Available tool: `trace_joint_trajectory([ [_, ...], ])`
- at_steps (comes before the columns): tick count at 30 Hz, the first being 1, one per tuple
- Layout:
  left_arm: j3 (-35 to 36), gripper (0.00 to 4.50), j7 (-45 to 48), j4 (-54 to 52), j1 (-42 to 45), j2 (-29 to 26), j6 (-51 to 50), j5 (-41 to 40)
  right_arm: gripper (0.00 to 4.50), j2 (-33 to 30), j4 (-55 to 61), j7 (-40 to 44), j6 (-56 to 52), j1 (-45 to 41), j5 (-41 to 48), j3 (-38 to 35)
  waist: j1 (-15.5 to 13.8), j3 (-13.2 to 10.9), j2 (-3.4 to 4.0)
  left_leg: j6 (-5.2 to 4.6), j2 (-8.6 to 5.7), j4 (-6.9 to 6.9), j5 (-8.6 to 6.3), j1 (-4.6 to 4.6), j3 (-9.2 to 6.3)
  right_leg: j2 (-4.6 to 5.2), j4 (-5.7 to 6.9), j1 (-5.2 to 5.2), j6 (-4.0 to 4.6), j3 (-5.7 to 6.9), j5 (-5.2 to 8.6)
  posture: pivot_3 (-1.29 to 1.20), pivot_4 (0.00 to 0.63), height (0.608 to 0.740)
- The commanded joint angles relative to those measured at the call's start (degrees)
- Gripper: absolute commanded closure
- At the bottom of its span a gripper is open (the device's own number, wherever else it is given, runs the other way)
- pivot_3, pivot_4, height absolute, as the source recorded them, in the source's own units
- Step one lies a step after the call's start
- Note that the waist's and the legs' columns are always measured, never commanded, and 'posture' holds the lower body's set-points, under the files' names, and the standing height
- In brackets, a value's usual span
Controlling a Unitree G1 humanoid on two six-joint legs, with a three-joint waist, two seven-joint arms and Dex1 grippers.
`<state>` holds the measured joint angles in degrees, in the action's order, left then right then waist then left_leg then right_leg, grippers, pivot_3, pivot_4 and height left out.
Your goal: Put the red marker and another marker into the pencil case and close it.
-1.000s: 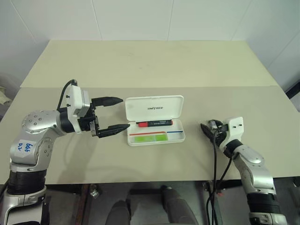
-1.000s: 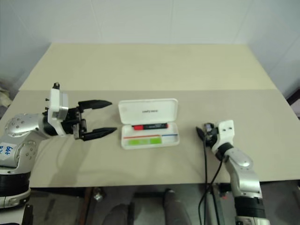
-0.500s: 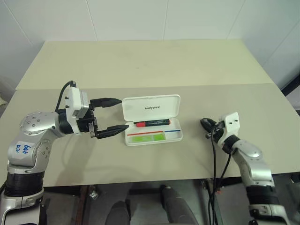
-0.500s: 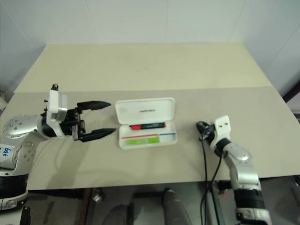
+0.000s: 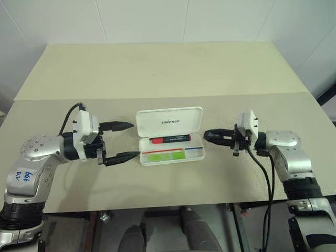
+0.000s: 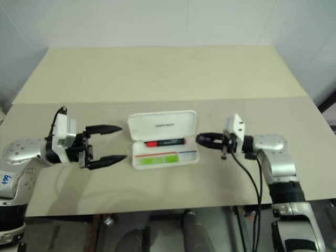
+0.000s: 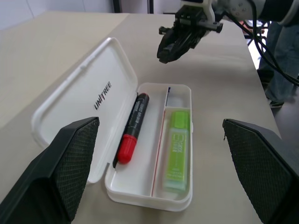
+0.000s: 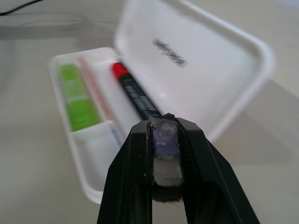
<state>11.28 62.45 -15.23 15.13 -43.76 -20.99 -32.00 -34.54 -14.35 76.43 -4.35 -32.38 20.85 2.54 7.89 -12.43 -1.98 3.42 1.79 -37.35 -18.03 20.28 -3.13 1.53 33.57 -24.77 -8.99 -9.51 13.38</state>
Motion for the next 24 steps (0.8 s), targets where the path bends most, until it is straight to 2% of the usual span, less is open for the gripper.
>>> trace_joint_trajectory([
  [1,1.3,0.0,-1.1,-3.4,-1.4,-0.5,0.7,-0.4,4.09,0.6,0.8,5.0,-0.7,-2.5,0.8,2.8,0.0,0.0,0.0,0.0,0.0,0.01,0.0,0.0,0.0,0.0,0.03,-0.02,0.01,0.0,0.01,0.0,0.15,0.74],
  [11,2.4,0.0,-2.8,-5.3,-2.6,-1.4,-0.2,-1.1,4.09,3.6,-3.0,8.8,0.0,-7.6,-1.0,7.0,0.0,0.0,0.0,0.0,0.0,-0.06,0.0,-0.02,-0.03,0.0,0.15,-0.02,0.06,0.05,0.03,0.0,0.15,0.74],
  [24,3.4,0.0,-3.6,-6.9,-3.4,-2.3,-1.5,-1.6,4.09,5.6,-10.2,10.5,3.5,-8.7,-3.2,8.3,0.0,0.0,0.0,0.0,0.0,-0.06,0.0,-0.03,-0.02,0.0,0.2,-0.05,0.07,0.06,0.04,0.0,0.15,0.74],
])
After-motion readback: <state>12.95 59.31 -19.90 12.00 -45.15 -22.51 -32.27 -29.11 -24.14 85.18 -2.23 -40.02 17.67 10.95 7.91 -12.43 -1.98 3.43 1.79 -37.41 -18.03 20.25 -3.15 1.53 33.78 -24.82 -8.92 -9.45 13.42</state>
